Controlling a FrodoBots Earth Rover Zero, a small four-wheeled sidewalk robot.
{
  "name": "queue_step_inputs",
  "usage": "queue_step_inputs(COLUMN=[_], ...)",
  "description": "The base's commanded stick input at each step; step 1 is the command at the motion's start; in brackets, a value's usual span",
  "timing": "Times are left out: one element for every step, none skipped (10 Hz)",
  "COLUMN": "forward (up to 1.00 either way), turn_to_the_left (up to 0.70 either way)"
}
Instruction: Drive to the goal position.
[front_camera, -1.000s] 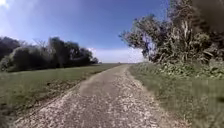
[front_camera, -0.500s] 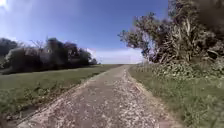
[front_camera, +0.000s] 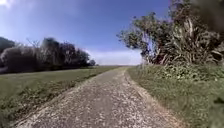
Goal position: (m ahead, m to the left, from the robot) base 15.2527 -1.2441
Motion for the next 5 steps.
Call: queue_step_inputs(forward=[0.70, 0.70, 0.70, 0.70, 0.70], turn_to_the_left=[0.00, 0.00, 0.00, 0.00, 0.00])
